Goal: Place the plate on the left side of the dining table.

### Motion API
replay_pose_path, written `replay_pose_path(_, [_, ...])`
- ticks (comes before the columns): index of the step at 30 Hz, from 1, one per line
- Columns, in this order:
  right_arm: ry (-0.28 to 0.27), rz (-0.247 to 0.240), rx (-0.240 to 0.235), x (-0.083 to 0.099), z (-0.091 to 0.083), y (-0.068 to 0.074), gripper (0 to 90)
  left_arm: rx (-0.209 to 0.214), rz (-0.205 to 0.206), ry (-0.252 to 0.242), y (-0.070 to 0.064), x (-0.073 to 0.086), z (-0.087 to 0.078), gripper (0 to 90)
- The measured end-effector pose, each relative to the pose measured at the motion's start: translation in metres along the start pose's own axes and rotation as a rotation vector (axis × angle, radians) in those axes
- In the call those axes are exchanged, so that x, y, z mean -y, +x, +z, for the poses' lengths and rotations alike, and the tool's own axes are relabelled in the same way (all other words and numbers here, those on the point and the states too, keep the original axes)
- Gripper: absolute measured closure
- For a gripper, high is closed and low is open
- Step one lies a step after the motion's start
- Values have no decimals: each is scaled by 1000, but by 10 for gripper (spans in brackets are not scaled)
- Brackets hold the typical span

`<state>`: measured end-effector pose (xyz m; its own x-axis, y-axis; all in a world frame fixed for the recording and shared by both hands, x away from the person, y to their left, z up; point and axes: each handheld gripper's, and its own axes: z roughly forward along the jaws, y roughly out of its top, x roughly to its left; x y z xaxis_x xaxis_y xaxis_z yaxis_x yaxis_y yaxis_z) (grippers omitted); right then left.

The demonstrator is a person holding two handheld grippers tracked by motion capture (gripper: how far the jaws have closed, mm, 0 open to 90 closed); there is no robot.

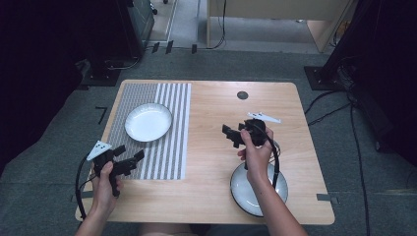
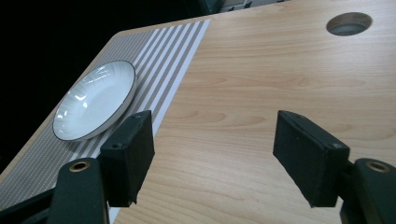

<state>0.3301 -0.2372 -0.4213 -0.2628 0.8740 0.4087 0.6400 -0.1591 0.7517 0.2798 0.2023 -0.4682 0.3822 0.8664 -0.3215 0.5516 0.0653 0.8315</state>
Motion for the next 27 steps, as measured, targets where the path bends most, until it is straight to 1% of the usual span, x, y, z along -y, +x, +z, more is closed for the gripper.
replay_pose_path(2, [-1,-1,1,3,-5,-4,293,-11,-1,5,-1,3,0,112])
replay_pose_path(4, [-3,-31,12,6,-9,-9,288,-55,31,12,-3,5,-1,113])
replay_pose_path(6, [-9,-41,18,9,-14,-14,288,-62,30,9,-3,8,-3,113])
replay_pose_path(7, [-11,-40,16,10,-17,-17,287,-81,41,13,-3,10,-4,112])
replay_pose_path(8, [-14,-40,17,12,-19,-20,287,-94,41,15,-3,13,-4,113])
replay_pose_path(9, [-17,-40,17,14,-22,-23,287,-98,39,13,-1,16,-5,113])
replay_pose_path(12, [-18,-38,14,20,-30,-30,287,-134,31,28,2,28,-4,113])
replay_pose_path(14, [-21,-31,14,25,-34,-35,286,-135,24,54,4,34,-2,113])
replay_pose_path(18, [-28,-25,26,35,-43,-46,284,-171,76,85,4,40,-1,113])
replay_pose_path(20, [-29,-18,34,40,-47,-52,285,-173,88,91,4,42,-2,112])
replay_pose_path(22, [-27,-9,43,45,-50,-59,284,-192,117,105,4,44,-2,112])
replay_pose_path(25, [-25,7,62,51,-56,-71,285,-219,138,120,8,47,-6,103])
replay_pose_path(27, [-26,15,73,55,-61,-78,284,-226,138,132,13,48,-7,100])
